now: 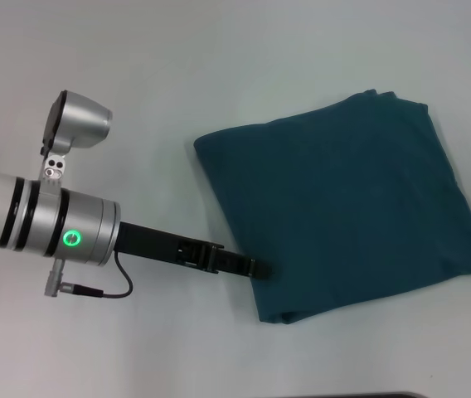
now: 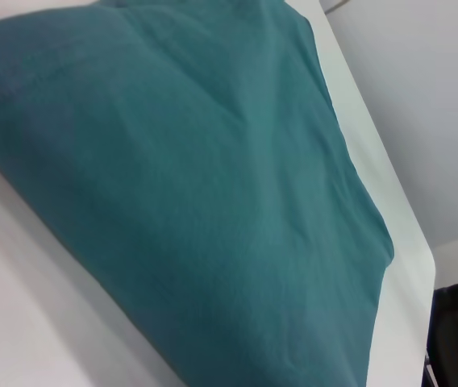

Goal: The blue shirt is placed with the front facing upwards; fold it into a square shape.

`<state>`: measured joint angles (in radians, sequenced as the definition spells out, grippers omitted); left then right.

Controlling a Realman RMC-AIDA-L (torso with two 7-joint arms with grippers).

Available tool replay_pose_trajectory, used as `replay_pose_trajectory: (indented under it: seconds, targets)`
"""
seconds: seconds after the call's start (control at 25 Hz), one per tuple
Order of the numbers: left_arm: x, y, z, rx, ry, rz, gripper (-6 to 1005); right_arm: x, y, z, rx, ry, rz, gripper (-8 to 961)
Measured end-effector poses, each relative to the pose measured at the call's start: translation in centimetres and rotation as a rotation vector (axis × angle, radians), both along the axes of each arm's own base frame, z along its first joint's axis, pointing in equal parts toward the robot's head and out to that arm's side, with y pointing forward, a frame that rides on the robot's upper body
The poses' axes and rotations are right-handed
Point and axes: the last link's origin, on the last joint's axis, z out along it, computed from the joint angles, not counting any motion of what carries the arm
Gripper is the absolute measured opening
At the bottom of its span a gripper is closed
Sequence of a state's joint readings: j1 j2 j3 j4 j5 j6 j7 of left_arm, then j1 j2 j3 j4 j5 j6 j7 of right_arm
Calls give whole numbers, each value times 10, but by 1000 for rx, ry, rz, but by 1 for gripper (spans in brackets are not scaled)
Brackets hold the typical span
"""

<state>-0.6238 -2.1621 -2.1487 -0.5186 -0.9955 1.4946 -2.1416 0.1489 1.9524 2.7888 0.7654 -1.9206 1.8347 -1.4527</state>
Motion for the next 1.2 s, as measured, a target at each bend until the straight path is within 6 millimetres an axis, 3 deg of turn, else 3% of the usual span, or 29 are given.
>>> replay_pose_trajectory:
  seconds: [0.12, 0.6, 1.0, 1.2]
  targets:
    - [0, -1, 0, -6, 2, -1, 460, 0, 0, 0, -2, 1, 2, 880]
    - [1, -2, -1, -20, 3, -6, 856, -1, -2, 0, -4, 4, 4, 879]
    - [3, -1, -2, -21, 5, -2, 838, -1, -1, 0, -3, 4, 6, 879]
    - [5, 2, -1, -17, 7, 7, 740, -1, -1, 0, -3, 5, 7, 879]
